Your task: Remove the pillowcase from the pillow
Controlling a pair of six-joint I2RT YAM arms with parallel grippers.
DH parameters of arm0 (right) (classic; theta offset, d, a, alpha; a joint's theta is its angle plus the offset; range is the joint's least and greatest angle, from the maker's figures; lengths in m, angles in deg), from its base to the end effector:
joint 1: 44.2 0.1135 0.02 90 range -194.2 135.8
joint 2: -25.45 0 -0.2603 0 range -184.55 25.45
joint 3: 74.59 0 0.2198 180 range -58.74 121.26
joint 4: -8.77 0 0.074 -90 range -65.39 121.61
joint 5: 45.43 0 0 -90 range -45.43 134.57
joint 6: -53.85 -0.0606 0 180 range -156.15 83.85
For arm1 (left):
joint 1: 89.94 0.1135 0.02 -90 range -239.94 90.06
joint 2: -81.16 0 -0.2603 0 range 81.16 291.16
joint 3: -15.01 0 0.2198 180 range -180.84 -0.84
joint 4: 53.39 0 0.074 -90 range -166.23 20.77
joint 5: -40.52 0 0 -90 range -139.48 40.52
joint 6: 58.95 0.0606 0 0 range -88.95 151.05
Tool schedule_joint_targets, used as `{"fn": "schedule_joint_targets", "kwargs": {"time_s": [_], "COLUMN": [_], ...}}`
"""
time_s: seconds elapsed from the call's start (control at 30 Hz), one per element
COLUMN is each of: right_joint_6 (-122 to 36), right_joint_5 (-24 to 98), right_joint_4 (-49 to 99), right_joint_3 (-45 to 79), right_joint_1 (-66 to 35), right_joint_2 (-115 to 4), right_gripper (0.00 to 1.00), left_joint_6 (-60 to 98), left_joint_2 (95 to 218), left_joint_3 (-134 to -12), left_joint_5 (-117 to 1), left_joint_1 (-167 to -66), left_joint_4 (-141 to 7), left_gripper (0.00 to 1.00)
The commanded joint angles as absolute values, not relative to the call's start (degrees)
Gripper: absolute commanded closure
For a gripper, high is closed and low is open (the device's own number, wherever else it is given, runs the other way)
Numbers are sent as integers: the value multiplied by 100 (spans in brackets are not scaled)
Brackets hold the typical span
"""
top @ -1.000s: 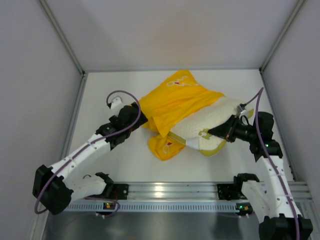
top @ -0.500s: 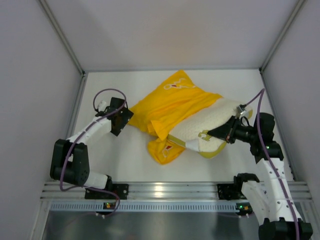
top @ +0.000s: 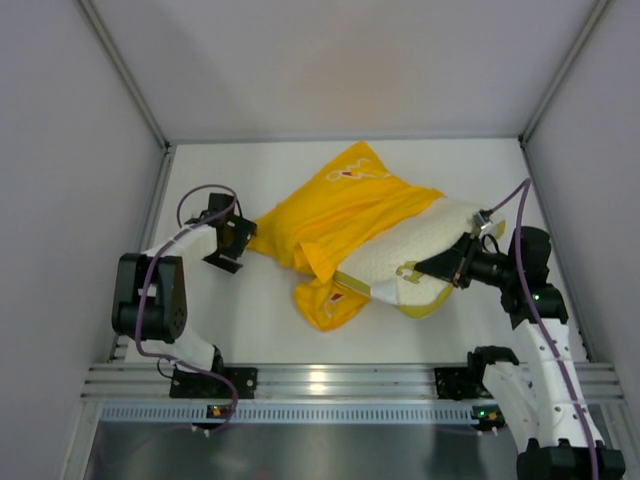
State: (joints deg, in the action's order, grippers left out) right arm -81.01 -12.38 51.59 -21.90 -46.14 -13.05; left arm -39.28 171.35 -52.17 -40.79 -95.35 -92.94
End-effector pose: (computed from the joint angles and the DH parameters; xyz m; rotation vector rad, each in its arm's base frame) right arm 0.1250 0.0466 0.2781 0.2076 2.1328 1.4725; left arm 0.2845 -0.0177 0.1690 -1.4706 2.2199 -0.2393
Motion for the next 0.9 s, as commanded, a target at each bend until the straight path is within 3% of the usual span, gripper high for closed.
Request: {"fn": "schedule_joint_targets", "kwargs": {"time_s": [0.0,0.17,0.43,0.87], "right_joint_6": [-8177,-8168,-8150,-8291], "right_joint_5": [-1704,-1713,-1722,-1783], "right_joint_4": [4939,4939,4939,4931], "right_joint_3": [-1814,-1849,-1788,-1524], "right_joint_1": [-4482,-4464,-4464,-4464], "right_joint_2": [-1138,-1103,-1164,-1217], "right_gripper": [100,100,100,100], "left_joint_6": [-4295,-4524,-4656,-4550], "left_joint_2": [17476,17792,17898,17871], "left_joint_3": [-5384,-5304,-5138,-4707], "left_joint_5": [-4552,-5132,-5142,-4491], "left_joint_1": [-9399,-9188,-9038,-8766], "left_joint_4": [-8963,-8514,-8338,-8119], "left_gripper": [1,1,2,21]}}
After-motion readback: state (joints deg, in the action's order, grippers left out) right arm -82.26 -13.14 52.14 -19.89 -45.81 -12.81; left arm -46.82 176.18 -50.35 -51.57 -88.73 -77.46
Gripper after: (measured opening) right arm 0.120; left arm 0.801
